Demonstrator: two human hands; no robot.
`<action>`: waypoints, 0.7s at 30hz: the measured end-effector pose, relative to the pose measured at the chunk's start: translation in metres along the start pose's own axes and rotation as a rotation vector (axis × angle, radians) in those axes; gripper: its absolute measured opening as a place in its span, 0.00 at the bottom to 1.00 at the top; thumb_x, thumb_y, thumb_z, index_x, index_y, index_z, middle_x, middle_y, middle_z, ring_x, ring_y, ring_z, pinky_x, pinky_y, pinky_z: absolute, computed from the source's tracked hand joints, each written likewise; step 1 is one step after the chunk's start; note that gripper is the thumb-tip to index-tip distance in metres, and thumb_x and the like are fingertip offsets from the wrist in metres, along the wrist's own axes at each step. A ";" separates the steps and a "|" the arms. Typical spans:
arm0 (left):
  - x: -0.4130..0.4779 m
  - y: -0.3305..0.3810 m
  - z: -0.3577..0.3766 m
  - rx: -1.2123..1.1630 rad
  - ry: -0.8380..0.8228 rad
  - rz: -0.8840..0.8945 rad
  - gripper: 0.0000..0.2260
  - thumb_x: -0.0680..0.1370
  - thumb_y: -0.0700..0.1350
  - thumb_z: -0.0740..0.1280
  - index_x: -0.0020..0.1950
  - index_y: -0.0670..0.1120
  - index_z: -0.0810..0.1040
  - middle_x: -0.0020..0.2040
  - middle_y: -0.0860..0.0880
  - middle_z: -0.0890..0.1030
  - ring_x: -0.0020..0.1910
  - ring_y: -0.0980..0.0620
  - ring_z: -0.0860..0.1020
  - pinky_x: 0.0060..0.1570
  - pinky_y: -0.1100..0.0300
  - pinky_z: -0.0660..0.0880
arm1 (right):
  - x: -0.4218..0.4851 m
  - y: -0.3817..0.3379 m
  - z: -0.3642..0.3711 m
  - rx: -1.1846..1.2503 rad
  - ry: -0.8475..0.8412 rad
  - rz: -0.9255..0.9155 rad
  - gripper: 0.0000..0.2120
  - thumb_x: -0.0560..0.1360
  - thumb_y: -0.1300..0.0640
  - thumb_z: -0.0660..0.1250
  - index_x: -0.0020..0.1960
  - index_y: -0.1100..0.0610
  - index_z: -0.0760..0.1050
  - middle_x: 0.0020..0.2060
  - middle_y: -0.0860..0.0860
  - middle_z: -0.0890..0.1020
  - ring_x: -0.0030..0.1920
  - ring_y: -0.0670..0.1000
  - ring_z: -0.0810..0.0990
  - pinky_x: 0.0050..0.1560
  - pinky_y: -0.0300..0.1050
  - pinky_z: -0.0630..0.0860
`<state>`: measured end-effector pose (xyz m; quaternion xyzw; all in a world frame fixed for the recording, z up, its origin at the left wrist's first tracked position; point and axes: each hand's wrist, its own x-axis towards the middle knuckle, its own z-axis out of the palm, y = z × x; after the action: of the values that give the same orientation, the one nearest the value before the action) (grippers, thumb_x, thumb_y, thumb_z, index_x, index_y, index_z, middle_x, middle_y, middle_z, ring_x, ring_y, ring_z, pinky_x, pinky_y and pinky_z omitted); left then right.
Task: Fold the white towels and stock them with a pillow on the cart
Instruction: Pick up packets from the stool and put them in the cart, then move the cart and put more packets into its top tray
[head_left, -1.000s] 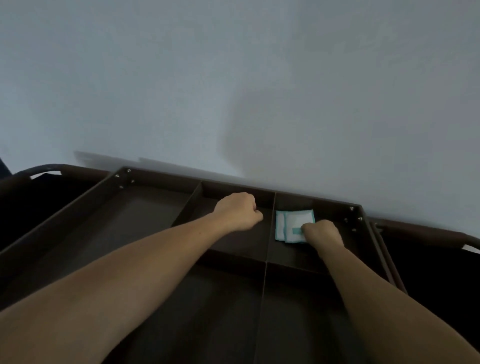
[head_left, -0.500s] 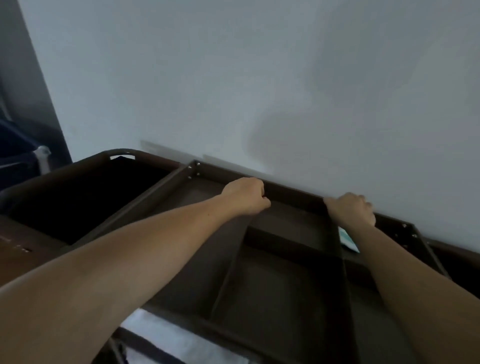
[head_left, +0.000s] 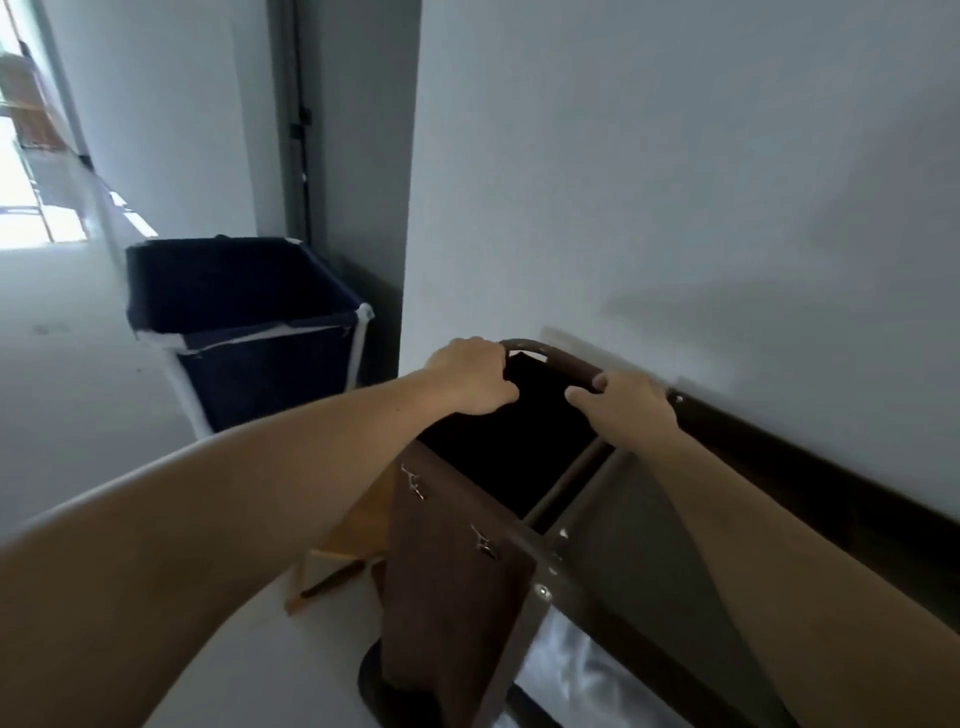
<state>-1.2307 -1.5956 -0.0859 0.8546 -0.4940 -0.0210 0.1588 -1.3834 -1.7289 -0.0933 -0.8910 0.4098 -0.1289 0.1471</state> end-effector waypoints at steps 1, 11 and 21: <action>0.001 -0.016 -0.004 0.007 0.008 -0.030 0.16 0.76 0.53 0.65 0.58 0.46 0.78 0.53 0.47 0.80 0.49 0.46 0.78 0.50 0.52 0.78 | 0.008 -0.020 0.009 -0.015 -0.007 -0.038 0.26 0.73 0.34 0.61 0.58 0.53 0.79 0.53 0.54 0.81 0.57 0.59 0.78 0.60 0.57 0.76; 0.059 -0.136 -0.026 0.071 0.050 -0.230 0.20 0.76 0.55 0.63 0.64 0.48 0.77 0.63 0.45 0.77 0.60 0.43 0.76 0.57 0.46 0.77 | 0.104 -0.156 0.069 -0.015 -0.045 -0.260 0.28 0.77 0.37 0.62 0.69 0.55 0.72 0.66 0.54 0.75 0.66 0.57 0.72 0.67 0.58 0.71; 0.116 -0.268 -0.054 0.026 0.088 -0.278 0.14 0.77 0.54 0.66 0.57 0.46 0.77 0.45 0.48 0.78 0.43 0.47 0.78 0.45 0.49 0.80 | 0.182 -0.246 0.121 -0.065 -0.083 -0.268 0.27 0.79 0.38 0.60 0.70 0.55 0.70 0.67 0.54 0.73 0.67 0.57 0.70 0.65 0.56 0.69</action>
<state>-0.9365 -1.5570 -0.0992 0.9168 -0.3639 0.0012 0.1645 -1.0563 -1.6968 -0.0945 -0.9466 0.2845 -0.0970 0.1164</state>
